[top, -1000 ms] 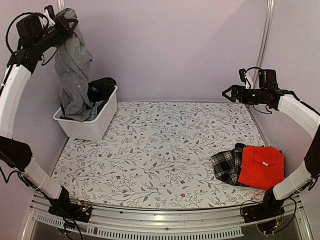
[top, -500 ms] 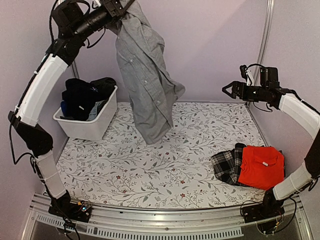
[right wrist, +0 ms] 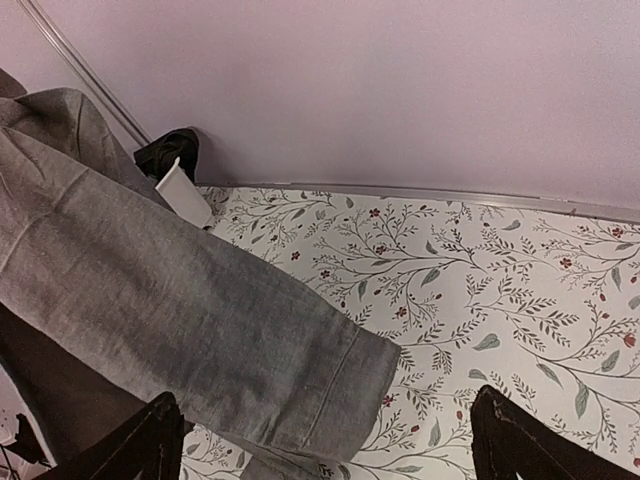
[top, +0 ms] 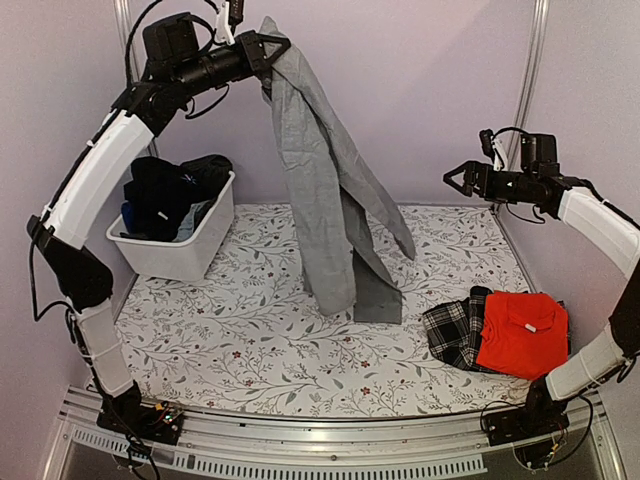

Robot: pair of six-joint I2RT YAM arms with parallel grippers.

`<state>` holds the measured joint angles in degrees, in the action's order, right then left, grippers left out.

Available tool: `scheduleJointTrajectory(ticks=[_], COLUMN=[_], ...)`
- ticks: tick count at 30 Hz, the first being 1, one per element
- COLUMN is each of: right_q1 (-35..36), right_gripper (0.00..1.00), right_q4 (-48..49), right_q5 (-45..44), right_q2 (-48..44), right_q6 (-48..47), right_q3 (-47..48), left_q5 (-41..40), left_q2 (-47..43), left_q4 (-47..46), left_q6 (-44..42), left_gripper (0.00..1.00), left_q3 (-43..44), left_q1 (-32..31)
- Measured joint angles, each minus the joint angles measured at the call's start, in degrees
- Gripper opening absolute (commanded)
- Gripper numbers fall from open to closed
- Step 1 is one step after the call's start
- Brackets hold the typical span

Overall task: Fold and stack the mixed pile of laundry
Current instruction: Place the crumpled shirt at the center of the board.

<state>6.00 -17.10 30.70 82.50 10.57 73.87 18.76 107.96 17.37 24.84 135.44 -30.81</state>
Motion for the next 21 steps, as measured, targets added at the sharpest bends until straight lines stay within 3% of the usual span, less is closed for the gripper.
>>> scheduleJointTrajectory(ticks=[7, 11, 12, 15, 21], right_q1=[1.51, 2.56, 2.62, 2.62, 2.58], right_gripper=[0.99, 0.99, 0.99, 0.99, 0.99], right_q4=[0.0, -0.04, -0.04, -0.26, -1.7], right_q5=[2.05, 3.06, 3.19, 3.32, 2.19], right_q2=[1.66, 2.71, 2.82, 2.86, 2.8], right_q6=[1.75, 2.69, 2.95, 3.56, 3.61], right_q3=[-0.15, -0.85, -0.98, -1.09, -2.12], left_q5=[1.88, -2.05, -3.76, -8.87, -14.62], left_q2=[-0.28, 0.7, 1.27, 4.42, 13.68], left_q4=[5.07, 7.78, 8.15, 9.53, 16.92], left_q6=[-8.68, -15.17, -17.09, -22.62, -26.34], left_gripper=[0.0, 0.04, 0.12, 0.65, 0.98], left_q3=[-0.35, -1.84, -3.1, -6.64, -12.92], left_q1=[-4.04, -10.93, -13.68, -20.98, -29.4])
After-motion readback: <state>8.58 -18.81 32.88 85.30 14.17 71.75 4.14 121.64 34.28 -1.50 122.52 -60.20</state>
